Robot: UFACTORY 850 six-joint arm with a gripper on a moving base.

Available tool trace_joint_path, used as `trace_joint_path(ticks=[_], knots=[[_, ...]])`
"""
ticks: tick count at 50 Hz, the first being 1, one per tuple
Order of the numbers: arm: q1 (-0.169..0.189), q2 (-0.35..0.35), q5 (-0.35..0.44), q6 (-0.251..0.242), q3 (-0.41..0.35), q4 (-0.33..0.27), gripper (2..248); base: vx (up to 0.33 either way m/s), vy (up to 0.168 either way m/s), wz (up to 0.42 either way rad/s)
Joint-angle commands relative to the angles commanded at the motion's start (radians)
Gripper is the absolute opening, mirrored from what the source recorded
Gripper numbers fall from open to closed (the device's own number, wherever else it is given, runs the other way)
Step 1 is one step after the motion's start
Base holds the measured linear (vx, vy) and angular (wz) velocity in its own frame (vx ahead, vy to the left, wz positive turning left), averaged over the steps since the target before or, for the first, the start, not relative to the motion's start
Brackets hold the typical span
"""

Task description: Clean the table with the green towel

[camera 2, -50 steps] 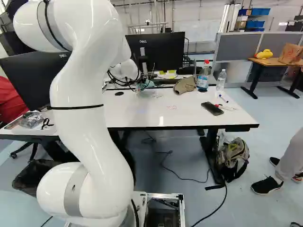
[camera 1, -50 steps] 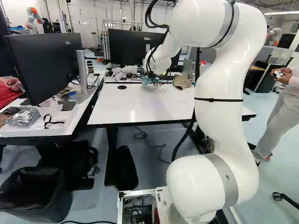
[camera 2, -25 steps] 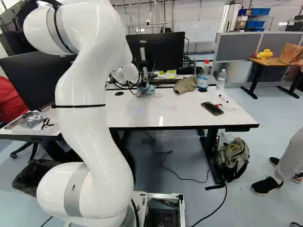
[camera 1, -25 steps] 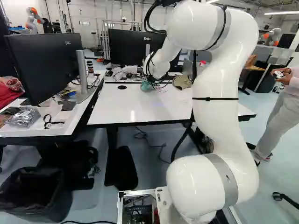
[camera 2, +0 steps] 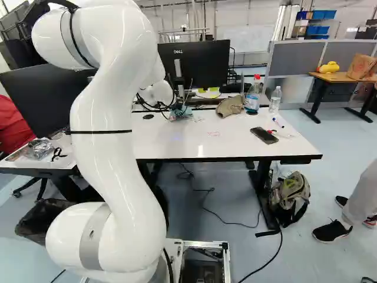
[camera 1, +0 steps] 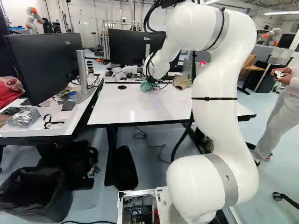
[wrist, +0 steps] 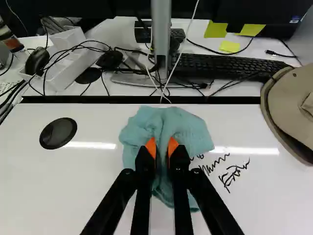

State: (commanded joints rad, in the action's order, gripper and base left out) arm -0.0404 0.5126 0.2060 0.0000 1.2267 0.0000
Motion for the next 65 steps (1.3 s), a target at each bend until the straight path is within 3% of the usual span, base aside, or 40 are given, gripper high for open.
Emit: trace_joint_path(ticks=[65], knots=[[0.000,0.000,-0.181,0.000,0.000,0.000,46,0.000,0.000,0.000]])
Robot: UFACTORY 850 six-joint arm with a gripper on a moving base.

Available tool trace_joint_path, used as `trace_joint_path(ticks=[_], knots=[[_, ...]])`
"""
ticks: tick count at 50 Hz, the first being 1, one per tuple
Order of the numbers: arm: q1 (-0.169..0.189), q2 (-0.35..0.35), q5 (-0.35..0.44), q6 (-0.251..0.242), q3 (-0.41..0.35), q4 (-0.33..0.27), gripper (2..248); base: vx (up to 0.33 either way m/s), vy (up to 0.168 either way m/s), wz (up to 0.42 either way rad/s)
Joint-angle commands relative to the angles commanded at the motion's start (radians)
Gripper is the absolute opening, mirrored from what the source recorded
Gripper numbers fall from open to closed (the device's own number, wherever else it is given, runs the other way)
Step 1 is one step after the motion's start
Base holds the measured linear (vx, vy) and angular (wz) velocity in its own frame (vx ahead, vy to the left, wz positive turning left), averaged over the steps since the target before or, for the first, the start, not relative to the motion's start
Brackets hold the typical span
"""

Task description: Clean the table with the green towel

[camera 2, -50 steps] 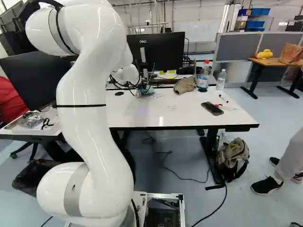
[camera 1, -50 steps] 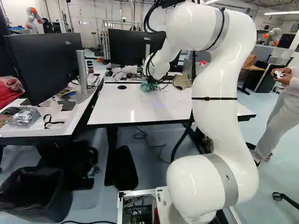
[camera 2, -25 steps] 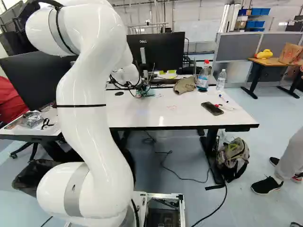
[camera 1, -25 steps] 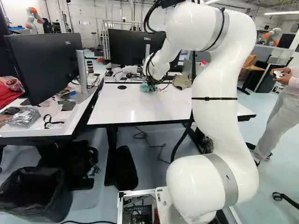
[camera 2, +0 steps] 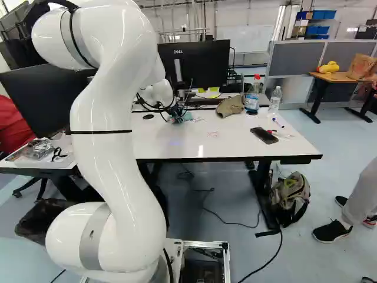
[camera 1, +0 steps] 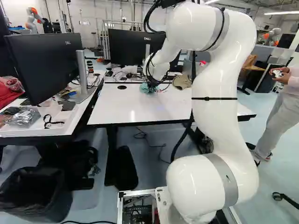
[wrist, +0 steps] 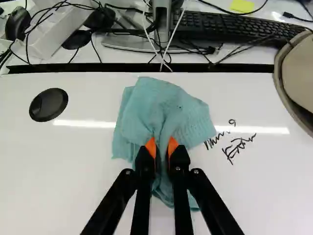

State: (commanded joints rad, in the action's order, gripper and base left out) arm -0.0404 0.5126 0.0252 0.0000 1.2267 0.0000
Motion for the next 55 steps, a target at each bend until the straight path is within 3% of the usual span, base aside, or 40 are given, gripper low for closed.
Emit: trace_joint_path(ticks=[28,40,55], knots=[[0.000,0.000,-0.104,0.000,0.000,0.000,46,0.000,0.000,0.000],[0.004,0.003,-0.104,0.000,0.005,0.000,46,0.000,0.000,0.000],[0.035,0.041,-0.104,0.000,0.055,0.000,46,-0.001,0.003,0.014]])
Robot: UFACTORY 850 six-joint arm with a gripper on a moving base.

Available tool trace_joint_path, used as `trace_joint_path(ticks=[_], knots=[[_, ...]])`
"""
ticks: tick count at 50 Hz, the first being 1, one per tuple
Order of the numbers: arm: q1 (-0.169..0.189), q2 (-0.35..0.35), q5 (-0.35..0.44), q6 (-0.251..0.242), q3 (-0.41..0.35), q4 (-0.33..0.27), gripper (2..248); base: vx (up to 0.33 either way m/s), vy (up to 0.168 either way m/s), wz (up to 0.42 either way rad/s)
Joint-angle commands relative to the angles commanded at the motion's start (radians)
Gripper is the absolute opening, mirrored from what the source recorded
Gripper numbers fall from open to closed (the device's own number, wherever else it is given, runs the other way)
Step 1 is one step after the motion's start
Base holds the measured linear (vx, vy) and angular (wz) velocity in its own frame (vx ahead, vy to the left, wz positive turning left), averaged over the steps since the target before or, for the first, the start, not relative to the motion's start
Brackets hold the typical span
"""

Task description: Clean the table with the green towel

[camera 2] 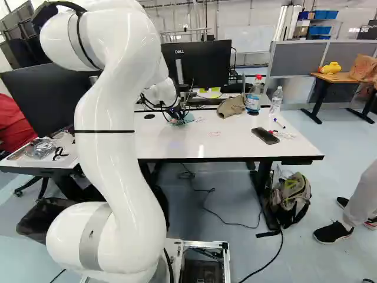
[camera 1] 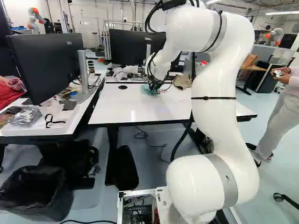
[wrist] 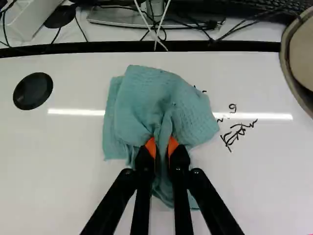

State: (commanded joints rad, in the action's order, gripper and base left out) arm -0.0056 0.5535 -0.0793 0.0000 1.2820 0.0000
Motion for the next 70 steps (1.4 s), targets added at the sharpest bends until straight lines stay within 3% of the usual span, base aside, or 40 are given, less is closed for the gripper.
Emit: trace_joint_path(ticks=[46,70], knots=[[0.069,0.181,0.000,0.000,0.253,0.000,46,0.000,0.000,0.000],[0.125,0.196,0.000,0.000,0.274,0.000,46,0.000,0.000,0.000]])
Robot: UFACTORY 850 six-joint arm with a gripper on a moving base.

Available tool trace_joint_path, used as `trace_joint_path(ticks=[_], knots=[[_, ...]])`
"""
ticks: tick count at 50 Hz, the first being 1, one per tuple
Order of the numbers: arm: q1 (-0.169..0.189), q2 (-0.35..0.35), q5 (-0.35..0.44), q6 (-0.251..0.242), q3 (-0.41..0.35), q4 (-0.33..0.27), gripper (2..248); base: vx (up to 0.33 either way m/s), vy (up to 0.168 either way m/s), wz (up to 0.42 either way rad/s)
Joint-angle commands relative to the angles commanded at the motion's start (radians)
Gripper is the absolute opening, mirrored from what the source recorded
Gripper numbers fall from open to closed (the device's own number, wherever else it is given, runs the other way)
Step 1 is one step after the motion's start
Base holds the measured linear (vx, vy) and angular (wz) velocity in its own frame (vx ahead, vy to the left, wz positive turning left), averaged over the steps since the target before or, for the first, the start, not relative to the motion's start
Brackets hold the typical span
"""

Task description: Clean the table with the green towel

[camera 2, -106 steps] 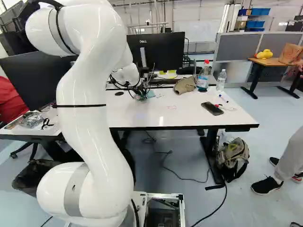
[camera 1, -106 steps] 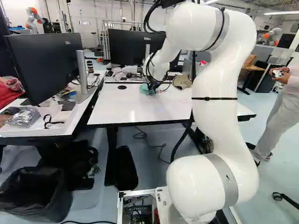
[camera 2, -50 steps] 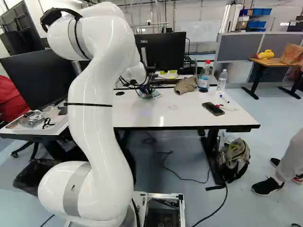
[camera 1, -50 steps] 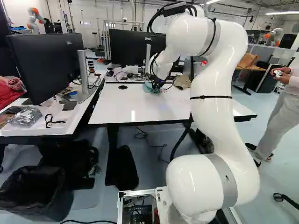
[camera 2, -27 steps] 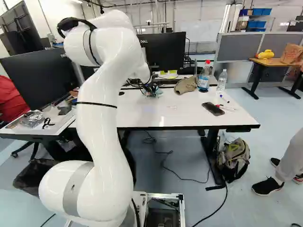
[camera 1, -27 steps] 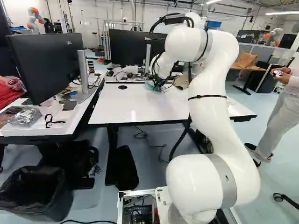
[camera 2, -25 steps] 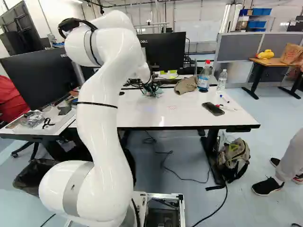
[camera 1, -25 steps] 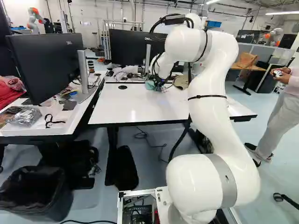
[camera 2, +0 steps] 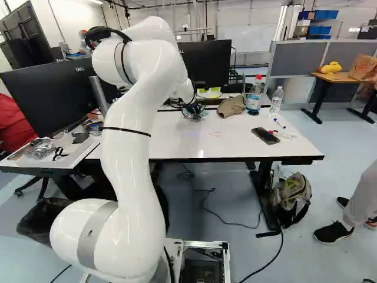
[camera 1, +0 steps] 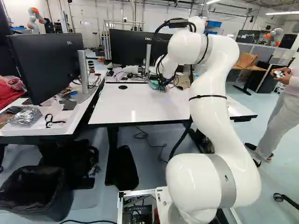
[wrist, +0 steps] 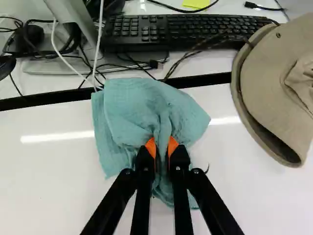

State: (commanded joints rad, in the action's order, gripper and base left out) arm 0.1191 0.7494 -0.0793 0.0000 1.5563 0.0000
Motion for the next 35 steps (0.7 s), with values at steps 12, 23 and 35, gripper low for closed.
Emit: trace_joint_path(ticks=[12,23,35], knots=[[0.030,-0.017,0.000,0.000,-0.025,0.000,46,0.000,0.000,0.000],[0.044,-0.054,0.000,0.000,-0.077,0.000,46,0.000,0.000,0.000],[0.048,-0.104,0.000,0.000,-0.148,0.000,46,0.000,0.000,0.000]])
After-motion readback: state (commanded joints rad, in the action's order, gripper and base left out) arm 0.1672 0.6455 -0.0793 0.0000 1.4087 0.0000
